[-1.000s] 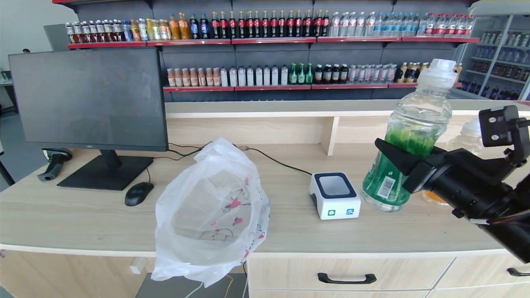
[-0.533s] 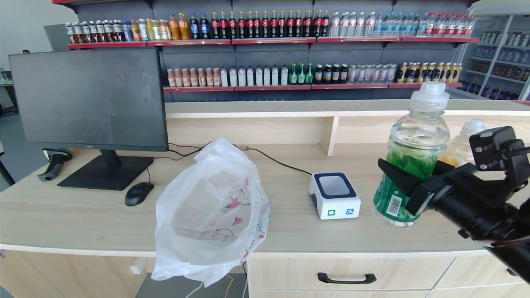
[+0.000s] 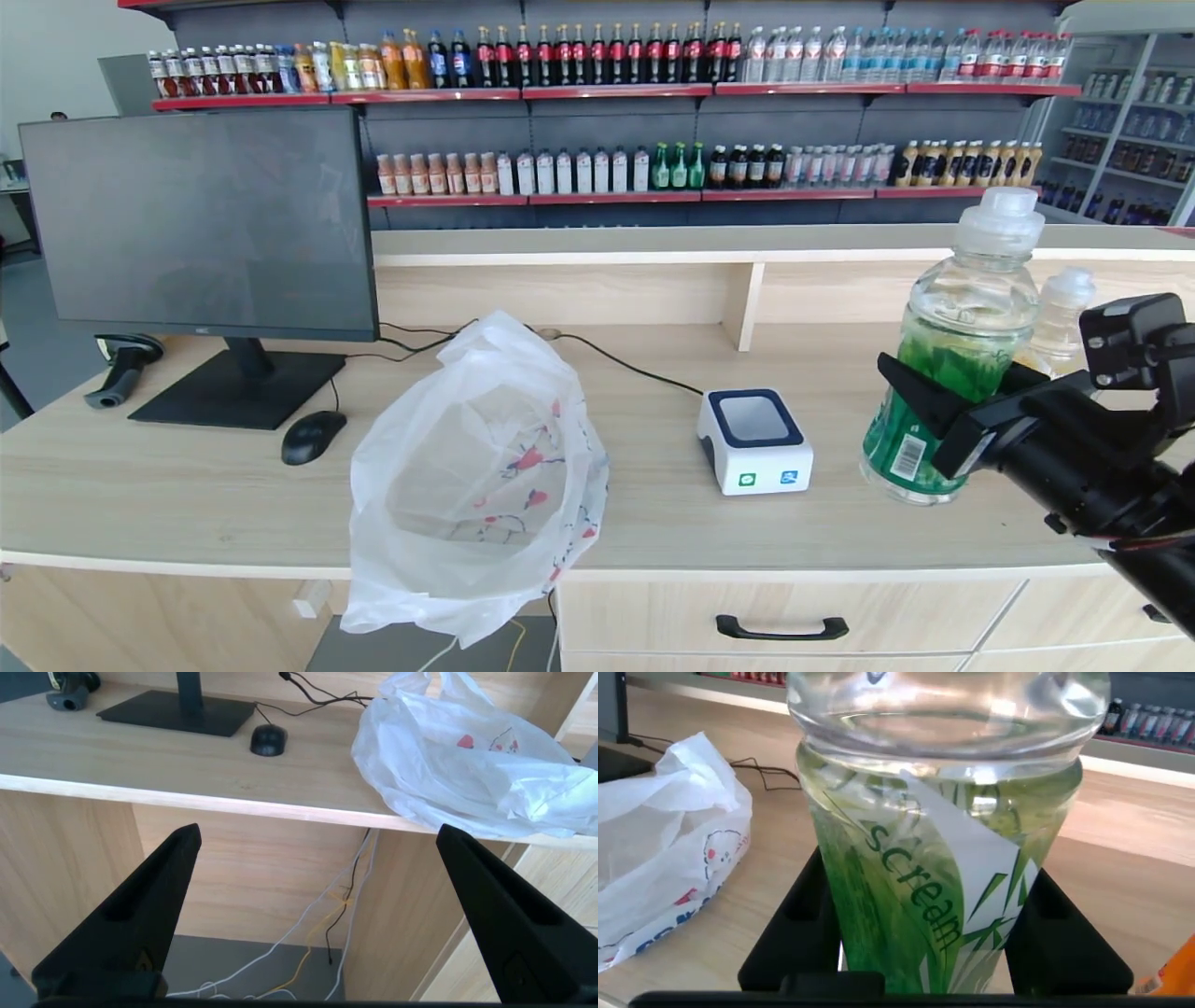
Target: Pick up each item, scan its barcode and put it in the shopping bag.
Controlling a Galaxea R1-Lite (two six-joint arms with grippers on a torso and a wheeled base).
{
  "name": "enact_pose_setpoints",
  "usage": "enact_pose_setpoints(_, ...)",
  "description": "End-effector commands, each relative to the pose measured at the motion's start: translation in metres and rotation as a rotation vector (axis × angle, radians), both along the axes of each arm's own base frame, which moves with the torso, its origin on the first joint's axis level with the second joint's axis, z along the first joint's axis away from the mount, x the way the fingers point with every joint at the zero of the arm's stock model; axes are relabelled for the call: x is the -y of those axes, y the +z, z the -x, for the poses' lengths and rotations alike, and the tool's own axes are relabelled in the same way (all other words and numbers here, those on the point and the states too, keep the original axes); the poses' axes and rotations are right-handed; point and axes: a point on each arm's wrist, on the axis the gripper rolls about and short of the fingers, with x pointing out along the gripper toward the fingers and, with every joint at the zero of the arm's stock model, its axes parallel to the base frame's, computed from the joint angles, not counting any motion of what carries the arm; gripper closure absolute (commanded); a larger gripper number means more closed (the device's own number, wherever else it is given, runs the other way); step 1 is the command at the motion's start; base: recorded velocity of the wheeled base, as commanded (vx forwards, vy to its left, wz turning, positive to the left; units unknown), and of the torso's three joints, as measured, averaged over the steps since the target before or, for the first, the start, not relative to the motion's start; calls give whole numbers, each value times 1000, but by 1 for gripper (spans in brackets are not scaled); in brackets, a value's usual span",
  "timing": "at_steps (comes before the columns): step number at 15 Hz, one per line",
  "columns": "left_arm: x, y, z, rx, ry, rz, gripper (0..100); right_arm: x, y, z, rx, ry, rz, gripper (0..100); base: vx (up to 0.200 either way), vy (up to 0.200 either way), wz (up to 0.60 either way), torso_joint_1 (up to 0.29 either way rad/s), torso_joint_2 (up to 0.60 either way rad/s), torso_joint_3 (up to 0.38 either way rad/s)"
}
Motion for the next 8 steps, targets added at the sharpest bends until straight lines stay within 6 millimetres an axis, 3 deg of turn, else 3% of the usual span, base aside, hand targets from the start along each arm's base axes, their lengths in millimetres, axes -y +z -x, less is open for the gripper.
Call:
enact_pose_setpoints(1, 0, 0, 0, 1, 1, -1, 0, 2, -6, 2, -22, -2, 8, 100, 0, 200, 0, 2, 2, 7)
enact_pose_setpoints(7, 0, 0, 0, 1, 1, -2, 0, 3, -7, 14, 1, 128, 24, 100, 0, 200, 0, 7, 2, 0)
enact_pose_setpoints(8, 0, 0, 0, 1, 1, -2, 0, 3, -5, 13, 6, 127, 21, 100, 0, 0, 0, 0, 0, 0)
